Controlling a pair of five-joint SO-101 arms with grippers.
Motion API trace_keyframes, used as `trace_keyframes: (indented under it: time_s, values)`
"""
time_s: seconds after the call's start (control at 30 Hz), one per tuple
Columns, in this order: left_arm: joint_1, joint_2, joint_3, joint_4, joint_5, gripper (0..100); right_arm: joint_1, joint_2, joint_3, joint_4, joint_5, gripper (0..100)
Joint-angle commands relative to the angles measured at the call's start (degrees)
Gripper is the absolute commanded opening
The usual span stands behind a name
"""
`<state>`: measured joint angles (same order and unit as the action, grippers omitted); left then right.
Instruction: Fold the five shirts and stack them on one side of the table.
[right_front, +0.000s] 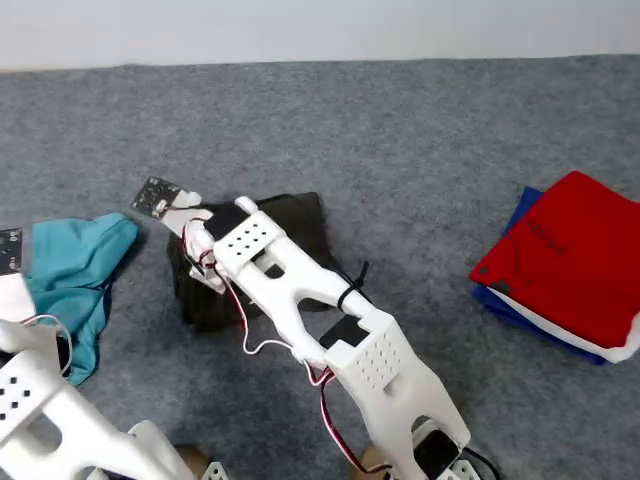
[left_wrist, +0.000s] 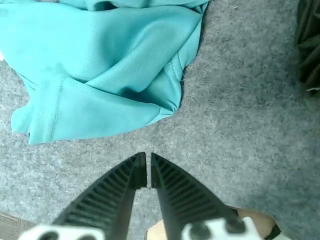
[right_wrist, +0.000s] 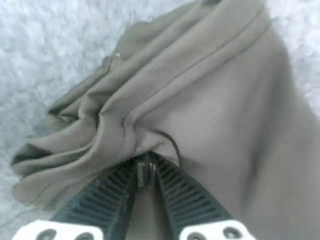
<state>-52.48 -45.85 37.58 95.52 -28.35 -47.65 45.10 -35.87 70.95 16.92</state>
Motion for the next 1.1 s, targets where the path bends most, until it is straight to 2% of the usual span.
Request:
trace_keyframes:
  time_s: [0.0,0.07,0.2,0.37,0.67,0.83,1.07]
  values:
    - [-0.2,-1.3,-1.7,-0.8,-0.4,2,1.0,-6.6,-8.4,3.2,-0.3,1.4]
    - [-0.1,-1.3,-1.6,-0.8,-0.4,2,1.0,-7.6,-12.0,3.6,0.1,1.4]
    - [0.1,-1.3,-1.6,-0.8,-0.3,2,1.1,-6.9,-16.2,1.3,5.6,1.4]
    - [0.1,-1.3,-1.5,-0.9,-0.2,2,1.2,-0.2,-16.3,-9.5,8.3,1.4]
    - [0.0,-1.3,-1.5,-0.8,-0.2,2,3.4,12.8,-16.7,-28.9,8.3,1.3]
    - [0.1,-1.3,-1.5,-0.8,-0.3,2,4.2,13.4,-22.2,-25.3,8.3,1.4]
    - [0.1,-1.3,-1.5,-1.0,-0.4,2,3.8,13.5,-39.7,-10.2,8.0,1.3]
